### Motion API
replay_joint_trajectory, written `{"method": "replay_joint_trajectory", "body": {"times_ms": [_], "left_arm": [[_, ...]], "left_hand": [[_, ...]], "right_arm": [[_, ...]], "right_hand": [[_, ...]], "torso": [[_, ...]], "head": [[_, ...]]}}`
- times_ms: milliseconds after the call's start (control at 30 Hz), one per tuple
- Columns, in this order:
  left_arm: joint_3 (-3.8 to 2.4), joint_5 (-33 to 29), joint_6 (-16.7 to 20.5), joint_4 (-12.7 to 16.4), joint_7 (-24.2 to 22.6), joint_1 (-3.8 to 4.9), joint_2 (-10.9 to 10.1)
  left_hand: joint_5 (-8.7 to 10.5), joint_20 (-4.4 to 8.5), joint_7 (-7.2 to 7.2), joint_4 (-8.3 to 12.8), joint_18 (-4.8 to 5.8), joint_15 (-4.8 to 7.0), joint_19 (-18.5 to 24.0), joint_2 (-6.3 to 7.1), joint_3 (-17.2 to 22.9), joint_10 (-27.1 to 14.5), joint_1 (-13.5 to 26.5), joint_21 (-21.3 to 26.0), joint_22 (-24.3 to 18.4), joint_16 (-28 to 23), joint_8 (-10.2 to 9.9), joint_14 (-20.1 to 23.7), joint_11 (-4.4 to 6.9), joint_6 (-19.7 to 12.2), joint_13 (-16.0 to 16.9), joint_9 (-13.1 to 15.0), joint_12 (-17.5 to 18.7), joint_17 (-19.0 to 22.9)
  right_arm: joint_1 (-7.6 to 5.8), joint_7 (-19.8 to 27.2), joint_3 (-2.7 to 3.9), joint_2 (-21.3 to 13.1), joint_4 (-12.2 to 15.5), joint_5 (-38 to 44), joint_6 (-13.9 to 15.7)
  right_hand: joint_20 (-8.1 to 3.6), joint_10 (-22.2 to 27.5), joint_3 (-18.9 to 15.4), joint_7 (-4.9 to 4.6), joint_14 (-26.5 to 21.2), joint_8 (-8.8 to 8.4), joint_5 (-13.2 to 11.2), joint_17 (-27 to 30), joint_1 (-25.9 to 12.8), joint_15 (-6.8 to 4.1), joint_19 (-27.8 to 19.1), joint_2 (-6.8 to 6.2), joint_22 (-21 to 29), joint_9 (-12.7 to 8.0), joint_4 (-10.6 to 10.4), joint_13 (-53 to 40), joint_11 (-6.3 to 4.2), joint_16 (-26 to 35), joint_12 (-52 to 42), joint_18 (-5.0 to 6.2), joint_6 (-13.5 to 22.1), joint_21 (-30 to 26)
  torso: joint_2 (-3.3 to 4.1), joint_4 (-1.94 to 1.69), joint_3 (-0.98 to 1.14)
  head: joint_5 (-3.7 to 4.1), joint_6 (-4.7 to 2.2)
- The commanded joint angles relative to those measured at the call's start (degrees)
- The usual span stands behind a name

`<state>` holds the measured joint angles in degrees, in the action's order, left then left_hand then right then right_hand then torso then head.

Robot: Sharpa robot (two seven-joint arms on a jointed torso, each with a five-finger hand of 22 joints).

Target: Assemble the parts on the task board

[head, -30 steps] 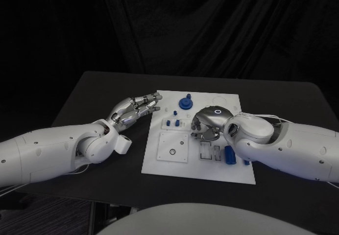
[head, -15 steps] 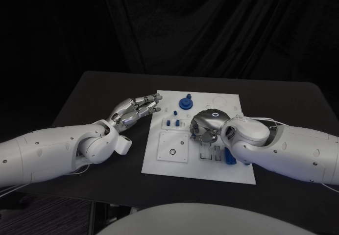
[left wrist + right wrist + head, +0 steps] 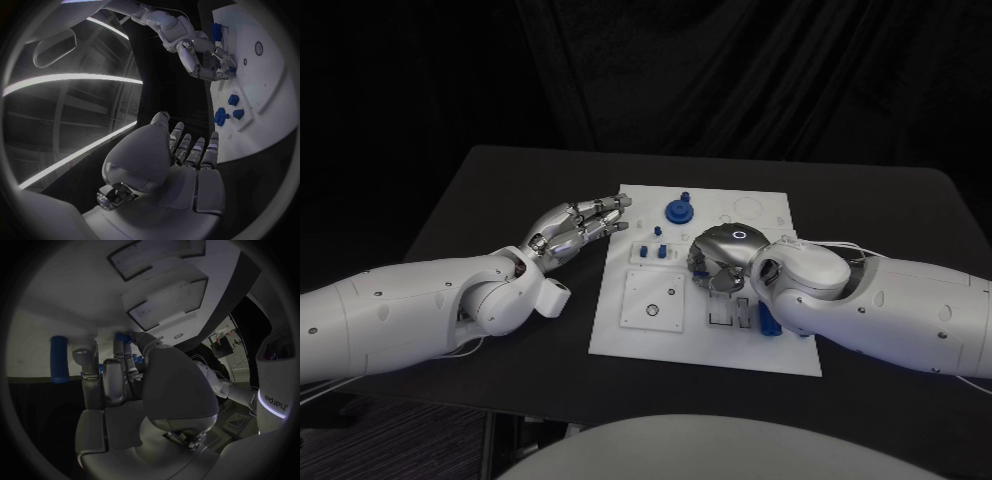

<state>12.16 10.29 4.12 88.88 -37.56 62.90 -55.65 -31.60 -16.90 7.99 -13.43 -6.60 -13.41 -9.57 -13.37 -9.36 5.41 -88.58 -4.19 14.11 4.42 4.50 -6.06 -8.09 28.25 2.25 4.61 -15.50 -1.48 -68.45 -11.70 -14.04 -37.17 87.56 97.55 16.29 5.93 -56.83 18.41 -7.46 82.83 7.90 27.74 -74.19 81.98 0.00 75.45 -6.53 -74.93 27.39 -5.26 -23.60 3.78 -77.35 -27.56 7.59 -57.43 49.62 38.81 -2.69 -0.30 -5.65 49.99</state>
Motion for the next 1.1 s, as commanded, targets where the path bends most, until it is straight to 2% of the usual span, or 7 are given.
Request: {"method": "replay_joint_trajectory", "body": {"times_ms": [33, 233, 467, 700, 967, 1100], "left_arm": [[-0.05, -0.28, -0.79, 0.07, -0.48, -0.15, 0.06], [-0.05, -0.28, -0.88, 0.22, -0.50, -0.34, -0.07], [-0.05, -0.28, -0.79, 0.39, -0.59, -0.49, -0.34], [-0.05, -0.28, -0.84, 0.63, -0.70, -0.58, -0.43], [-0.05, -0.27, -0.95, 0.78, -0.82, -0.64, -0.43], [-0.05, -0.27, -1.10, 0.88, -0.77, -0.66, -0.30]], "left_hand": [[-0.26, 0.03, 0.32, -0.02, 1.07, 0.15, -0.37, -0.10, 0.39, -0.04, -0.59, -0.32, -0.09, 0.20, -0.20, -0.11, -0.43, 0.23, 0.10, 0.04, -0.26, -0.06], [-0.30, 0.03, 0.37, 0.06, 1.13, 0.17, -0.40, -0.08, 0.49, -0.03, -0.68, -0.32, -0.10, 0.22, -0.13, -0.11, -0.46, 0.45, 0.10, 0.08, -0.31, -0.07], [-0.36, 0.04, 0.45, 0.20, 1.23, 0.22, -0.51, -0.07, 0.72, 0.09, -0.85, -0.35, -0.08, 0.29, 0.00, -0.16, -0.57, 0.74, 0.14, 0.14, -0.55, -0.09], [-0.45, 0.05, 0.58, 0.31, 1.39, 0.35, -0.71, -0.07, 1.12, 0.43, -1.02, -0.40, -0.08, 0.49, 0.34, -0.33, -0.85, 1.58, 0.22, 0.31, -1.08, -0.13], [-0.59, 0.07, 0.64, 0.42, 1.51, 0.44, -1.07, -0.03, 1.59, 1.03, -1.23, -0.52, 0.02, 0.76, 0.59, -0.61, -1.19, 2.03, 0.35, 0.39, -2.06, -0.18], [-0.57, 0.07, 0.66, 0.39, 1.54, 0.50, -1.12, -0.01, 1.70, 1.29, -1.22, -0.53, -0.01, 0.85, 0.64, -0.71, -1.36, 2.11, 0.41, 0.41, -2.49, -0.20]], "right_arm": [[0.28, 0.91, -0.08, -0.35, 0.23, 0.11, 1.68], [0.28, 2.64, -0.07, -1.42, 1.37, -0.58, 5.56], [0.15, 5.39, 0.04, -3.94, 4.45, -2.82, 11.02], [-0.32, 9.72, 0.16, -6.55, 7.78, -9.91, 15.67], [-0.45, 15.46, 0.18, -7.97, 9.01, -20.31, 17.75], [-0.47, 17.69, 0.18, -8.49, 9.32, -23.32, 18.49]], "right_hand": [[-0.32, -0.53, 0.09, 0.07, -0.06, 0.42, -0.13, 0.09, 1.00, -0.44, 0.10, 0.19, -5.95, 0.52, 0.49, 0.10, -0.16, 0.24, 0.35, -0.61, -0.47, 0.35], [-0.38, -1.15, -0.08, 0.28, -0.07, 0.80, -0.74, 0.18, 0.45, -0.51, 0.17, 0.18, -6.00, 1.09, 0.47, 0.35, -0.27, 0.31, 0.74, -0.67, -1.09, 0.68], [-0.48, -1.95, -0.14, 0.47, 0.13, 0.97, -1.36, -0.06, 0.25, -0.67, 0.42, 0.08, -6.12, 1.51, 0.51, 0.64, -0.49, 0.09, 1.10, -0.75, -1.33, 1.32], [-0.57, -2.20, -0.01, 0.54, 0.22, 0.99, -1.71, -0.15, 0.44, -0.75, 0.63, 0.04, -6.24, 1.76, 0.62, 0.94, -0.54, 0.01, 1.58, -0.84, -1.41, 1.90], [-0.61, -2.26, 0.39, 0.45, 0.18, 1.05, -1.57, -0.03, 1.13, -0.70, 0.78, 0.10, -6.37, 2.21, 0.83, 1.77, -0.42, 0.11, 2.85, -0.95, -1.56, 2.46], [-0.43, -2.30, 0.64, 0.17, -0.07, 0.62, -1.92, 0.33, 1.36, -0.40, 0.58, -0.09, -6.38, 2.32, 0.57, 3.03, -0.05, 0.43, 4.56, -1.00, -1.13, 2.52]], "torso": [[-0.04, 0.03, 0.00], [-0.04, 0.04, 0.02], [-0.08, 0.02, 0.05], [-0.07, 0.04, 0.03], [-0.11, 0.04, -0.03], [-0.10, 0.03, -0.01]], "head": [[-0.19, 0.01], [-0.38, 0.01], [-0.72, 0.01], [-0.99, 0.01], [-1.49, 0.01], [-1.74, 0.01]]}}
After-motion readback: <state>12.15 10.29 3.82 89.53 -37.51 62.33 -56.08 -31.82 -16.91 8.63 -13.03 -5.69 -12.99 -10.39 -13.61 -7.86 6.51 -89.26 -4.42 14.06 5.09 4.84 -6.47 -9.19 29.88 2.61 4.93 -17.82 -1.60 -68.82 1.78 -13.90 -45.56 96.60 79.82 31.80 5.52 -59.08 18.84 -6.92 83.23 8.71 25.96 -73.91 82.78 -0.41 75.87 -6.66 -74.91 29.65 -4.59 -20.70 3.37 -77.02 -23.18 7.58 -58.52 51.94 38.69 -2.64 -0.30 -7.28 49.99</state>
